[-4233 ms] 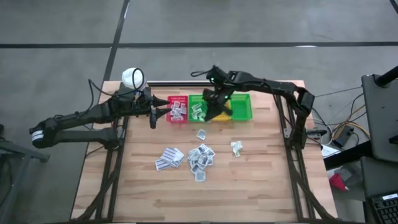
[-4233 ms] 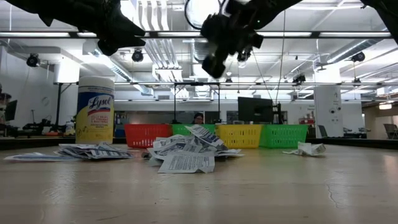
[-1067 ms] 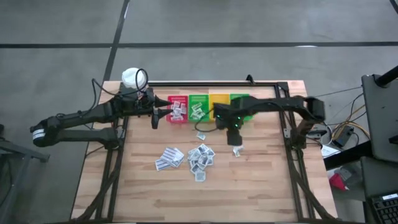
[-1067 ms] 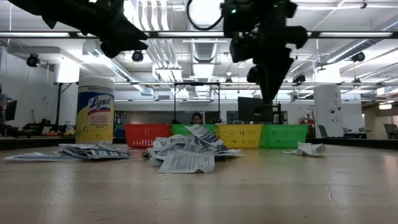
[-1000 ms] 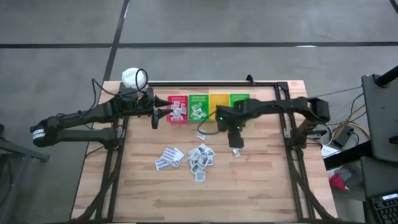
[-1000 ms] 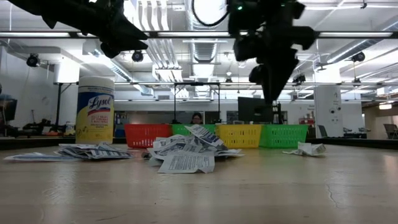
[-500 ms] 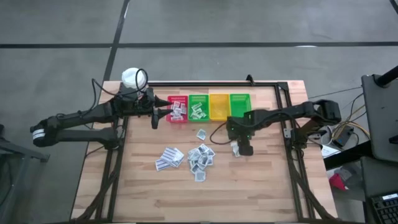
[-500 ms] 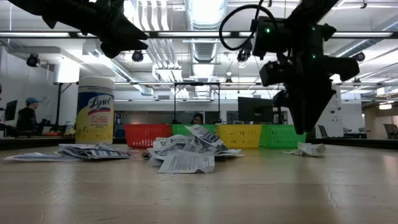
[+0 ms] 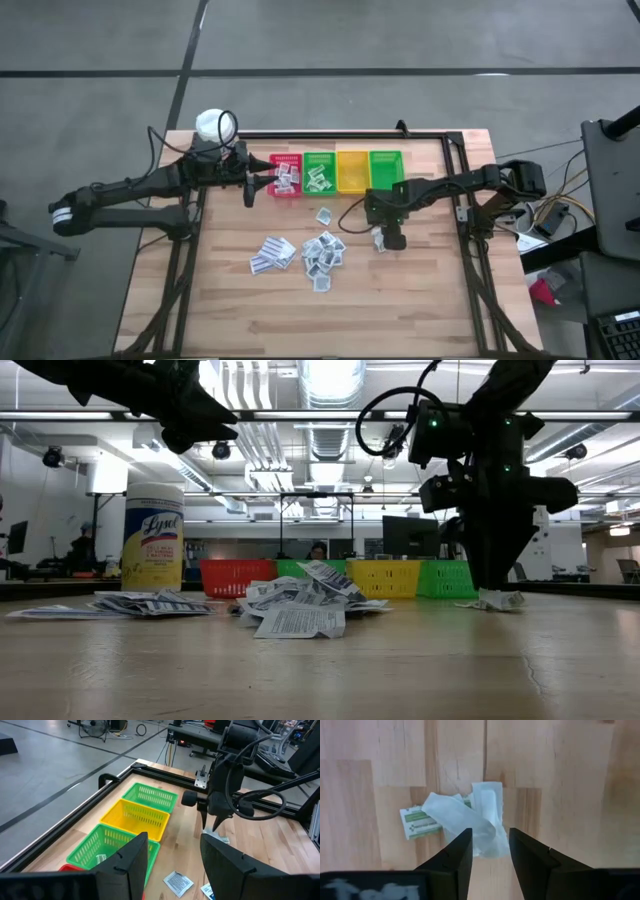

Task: Pick & Place First Aid Supplies
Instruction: Put the green bandage into the left green bin

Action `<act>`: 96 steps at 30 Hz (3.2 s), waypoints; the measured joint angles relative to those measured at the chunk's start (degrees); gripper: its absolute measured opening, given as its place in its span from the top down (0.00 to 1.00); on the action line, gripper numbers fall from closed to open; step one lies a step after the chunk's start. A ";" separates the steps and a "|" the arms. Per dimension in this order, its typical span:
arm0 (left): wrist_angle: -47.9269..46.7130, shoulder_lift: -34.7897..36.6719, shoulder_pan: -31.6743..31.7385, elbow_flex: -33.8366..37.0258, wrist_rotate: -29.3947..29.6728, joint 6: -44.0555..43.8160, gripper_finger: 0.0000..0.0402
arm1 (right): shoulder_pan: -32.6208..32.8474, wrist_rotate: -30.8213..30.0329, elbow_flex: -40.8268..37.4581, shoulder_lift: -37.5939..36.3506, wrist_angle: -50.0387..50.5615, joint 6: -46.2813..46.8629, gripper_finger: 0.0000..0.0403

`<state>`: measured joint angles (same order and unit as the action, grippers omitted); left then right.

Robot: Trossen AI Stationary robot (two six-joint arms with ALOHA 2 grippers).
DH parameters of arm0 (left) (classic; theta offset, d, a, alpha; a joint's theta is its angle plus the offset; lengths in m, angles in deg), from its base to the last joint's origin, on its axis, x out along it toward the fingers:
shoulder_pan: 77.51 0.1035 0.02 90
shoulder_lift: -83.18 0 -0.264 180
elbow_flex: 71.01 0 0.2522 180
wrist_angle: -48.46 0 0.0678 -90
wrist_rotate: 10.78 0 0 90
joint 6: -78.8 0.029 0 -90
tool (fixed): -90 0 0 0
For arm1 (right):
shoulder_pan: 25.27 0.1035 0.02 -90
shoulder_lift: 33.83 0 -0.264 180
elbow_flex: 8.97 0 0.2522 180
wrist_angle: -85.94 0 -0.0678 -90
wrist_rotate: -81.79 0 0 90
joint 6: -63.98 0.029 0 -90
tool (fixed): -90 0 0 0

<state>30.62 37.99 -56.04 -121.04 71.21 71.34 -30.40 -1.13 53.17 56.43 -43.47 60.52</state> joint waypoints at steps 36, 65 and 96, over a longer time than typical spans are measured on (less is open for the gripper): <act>0.00 0.00 0.02 0.00 -0.04 -0.07 0.57 | -3.34 5.69 -1.61 0.08 -1.34 -1.24 0.71; 0.01 -0.02 0.02 0.00 -0.02 -0.04 0.57 | -3.30 6.92 -1.59 0.08 -1.81 -1.01 0.89; 0.01 -0.02 0.00 0.00 0.17 -0.04 0.57 | -3.41 3.81 8.51 0.02 8.70 -0.08 0.98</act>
<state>30.64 37.96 -56.04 -121.04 71.38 71.29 -33.81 2.68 61.68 56.45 -34.78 60.45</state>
